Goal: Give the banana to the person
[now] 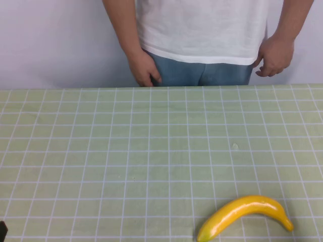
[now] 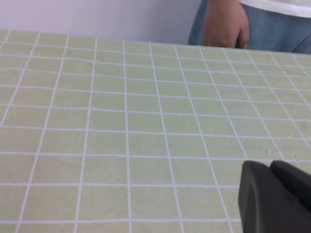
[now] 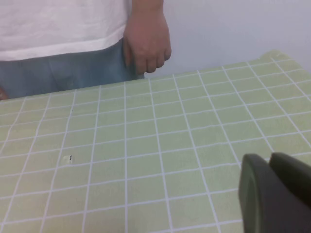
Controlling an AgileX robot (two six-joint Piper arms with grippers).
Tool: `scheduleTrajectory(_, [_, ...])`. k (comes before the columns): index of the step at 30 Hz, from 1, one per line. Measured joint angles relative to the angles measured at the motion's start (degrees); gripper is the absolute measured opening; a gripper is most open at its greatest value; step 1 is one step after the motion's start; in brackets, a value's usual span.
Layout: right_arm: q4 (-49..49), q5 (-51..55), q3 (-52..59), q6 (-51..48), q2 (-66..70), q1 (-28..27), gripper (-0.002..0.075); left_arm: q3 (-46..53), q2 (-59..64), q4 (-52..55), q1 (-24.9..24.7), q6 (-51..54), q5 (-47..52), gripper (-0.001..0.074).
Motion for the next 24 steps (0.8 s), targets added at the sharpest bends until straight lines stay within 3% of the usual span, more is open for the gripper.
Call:
scheduleTrajectory(17, [-1.9,-0.2,0.0,-0.9,0.0,0.0,-0.0007,0.0,0.0,0.0,0.0,0.0,0.0,0.0003])
scheduleTrajectory(24, [-1.9,-5.6,0.0,-0.9,0.0,0.0,-0.0007,0.0,0.0,0.0,0.0,0.0,0.0,0.0003])
